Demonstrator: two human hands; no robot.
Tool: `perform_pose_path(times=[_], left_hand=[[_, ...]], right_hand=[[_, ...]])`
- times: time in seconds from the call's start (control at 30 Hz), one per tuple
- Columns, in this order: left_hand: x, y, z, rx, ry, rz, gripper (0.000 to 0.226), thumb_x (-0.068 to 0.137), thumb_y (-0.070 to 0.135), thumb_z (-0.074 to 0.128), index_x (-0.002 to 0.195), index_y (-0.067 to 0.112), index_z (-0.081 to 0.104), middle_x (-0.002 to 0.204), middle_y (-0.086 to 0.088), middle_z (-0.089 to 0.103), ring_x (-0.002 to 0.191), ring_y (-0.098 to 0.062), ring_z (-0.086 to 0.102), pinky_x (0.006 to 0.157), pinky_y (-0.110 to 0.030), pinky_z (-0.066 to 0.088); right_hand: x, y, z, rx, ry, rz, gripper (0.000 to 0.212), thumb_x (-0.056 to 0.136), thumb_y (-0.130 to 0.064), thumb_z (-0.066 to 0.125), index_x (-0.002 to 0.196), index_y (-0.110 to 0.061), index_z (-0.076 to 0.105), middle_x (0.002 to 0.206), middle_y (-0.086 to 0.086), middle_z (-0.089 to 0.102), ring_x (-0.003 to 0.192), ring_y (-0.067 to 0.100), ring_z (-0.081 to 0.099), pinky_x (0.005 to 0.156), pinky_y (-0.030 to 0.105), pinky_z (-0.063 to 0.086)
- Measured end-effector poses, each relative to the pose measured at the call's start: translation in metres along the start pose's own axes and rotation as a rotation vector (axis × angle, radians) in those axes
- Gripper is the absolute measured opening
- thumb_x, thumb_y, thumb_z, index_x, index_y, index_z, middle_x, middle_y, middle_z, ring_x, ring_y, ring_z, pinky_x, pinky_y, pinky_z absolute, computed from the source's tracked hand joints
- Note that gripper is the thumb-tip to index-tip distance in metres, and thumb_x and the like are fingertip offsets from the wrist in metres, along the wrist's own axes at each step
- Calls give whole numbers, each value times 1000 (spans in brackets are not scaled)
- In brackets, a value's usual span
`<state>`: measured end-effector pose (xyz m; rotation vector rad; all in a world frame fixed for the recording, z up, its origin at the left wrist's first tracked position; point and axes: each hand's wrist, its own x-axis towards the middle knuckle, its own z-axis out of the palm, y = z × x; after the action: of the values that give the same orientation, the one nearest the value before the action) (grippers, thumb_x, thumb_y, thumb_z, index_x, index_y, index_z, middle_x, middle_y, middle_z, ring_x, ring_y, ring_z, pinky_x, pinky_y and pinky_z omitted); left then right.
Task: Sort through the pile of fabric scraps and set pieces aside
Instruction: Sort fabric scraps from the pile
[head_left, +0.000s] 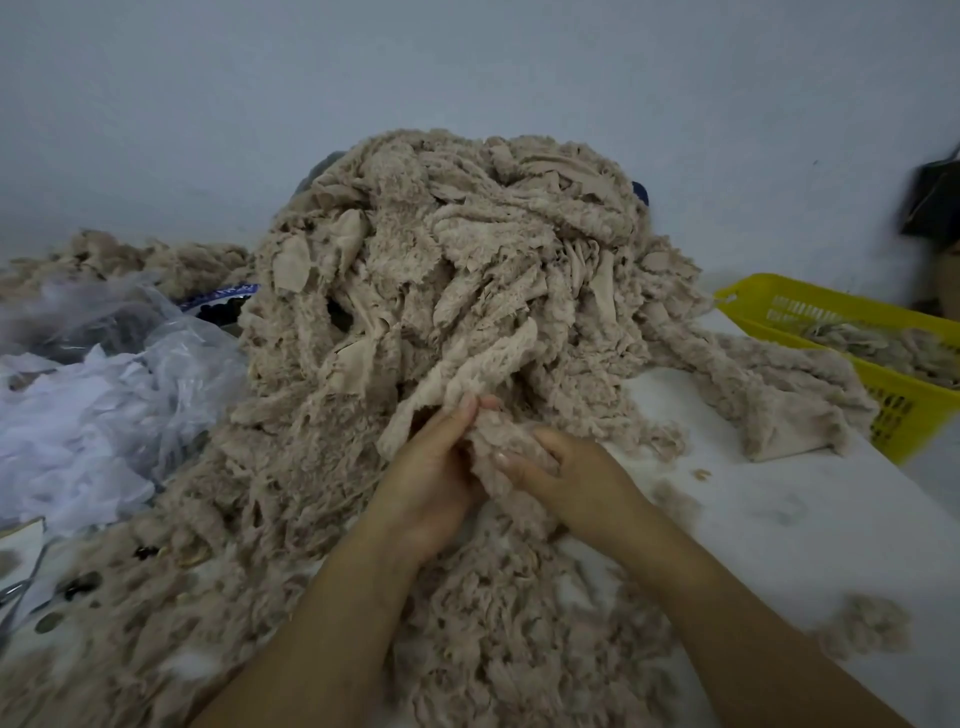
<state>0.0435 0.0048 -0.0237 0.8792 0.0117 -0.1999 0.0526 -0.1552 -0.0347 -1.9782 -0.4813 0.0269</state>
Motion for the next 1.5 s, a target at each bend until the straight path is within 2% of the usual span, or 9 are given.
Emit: perform_pose_path(times=[0.1, 0.23, 0.4, 0.53, 0.7, 0.9, 1.07, 1.33, 1.5], left_hand=[[0, 4, -4, -100, -9, 24, 20, 91, 34, 60, 93, 15, 67, 78, 1, 63, 76, -13, 63, 73, -26, 54], [0, 4, -7, -285, -61, -30, 29, 92, 30, 56, 78, 9, 70, 57, 5, 47, 44, -3, 47, 32, -13, 33], [3, 11, -15, -360, -3, 54, 27, 93, 31, 50, 77, 11, 61, 45, 9, 34, 28, -5, 29, 28, -15, 16], [1, 16, -23, -328, -72, 74, 34, 98, 32, 45, 81, 11, 66, 47, 8, 39, 26, -4, 29, 27, -13, 16], [-2, -13, 3, 295, -39, 0, 31, 99, 31, 48, 85, 11, 67, 60, -4, 54, 39, -9, 42, 33, -18, 30], [-8, -23, 8, 1053, -15, 59, 40, 79, 70, 43, 71, 37, 64, 70, 19, 63, 65, 4, 57, 68, -25, 43], [-1, -16, 5, 595, 107, 24, 66, 78, 78, 57, 122, 30, 70, 126, 5, 69, 116, -8, 64, 98, -29, 51], [7, 5, -9, -252, 250, 107, 27, 101, 20, 52, 76, 12, 57, 72, -3, 56, 52, -9, 54, 42, -17, 43], [6, 23, -30, -489, 305, 220, 43, 107, 36, 37, 90, 6, 62, 87, -7, 73, 82, -18, 75, 66, -23, 57]], right_hand=[[-2, -2, -8, 73, 61, 48, 49, 79, -66, 62, 64, -21, 47, 54, -3, 46, 50, 5, 43, 48, 18, 33], [1, -10, -12, 249, 252, 203, 62, 68, -83, 51, 56, -22, 49, 50, -8, 46, 45, 8, 45, 49, 15, 35], [7, -1, -40, 723, 635, 277, 56, 97, -52, 53, 49, -24, 48, 40, -9, 27, 35, 9, 21, 39, 24, 20], [6, 13, -52, 582, 629, 328, 59, 99, -52, 48, 57, -14, 60, 40, -5, 36, 34, 10, 30, 41, 26, 25], [2, -3, -7, 253, 144, 191, 51, 95, -60, 41, 74, -27, 74, 76, -13, 73, 72, -1, 67, 63, 14, 47], [5, 3, -3, 208, 180, 157, 42, 97, -38, 58, 67, -18, 36, 58, -11, 33, 53, 7, 33, 47, 19, 27], [3, 3, 6, -39, 117, -116, 42, 99, -32, 57, 62, -29, 38, 63, -12, 40, 54, -2, 40, 54, 14, 34], [1, -2, -3, 425, 75, 150, 15, 96, -42, 59, 89, -42, 72, 84, -19, 72, 83, -1, 68, 76, 18, 52], [7, -3, -27, 911, 315, 338, 21, 94, -30, 60, 93, -11, 68, 79, 4, 74, 69, 15, 72, 54, 28, 55]])
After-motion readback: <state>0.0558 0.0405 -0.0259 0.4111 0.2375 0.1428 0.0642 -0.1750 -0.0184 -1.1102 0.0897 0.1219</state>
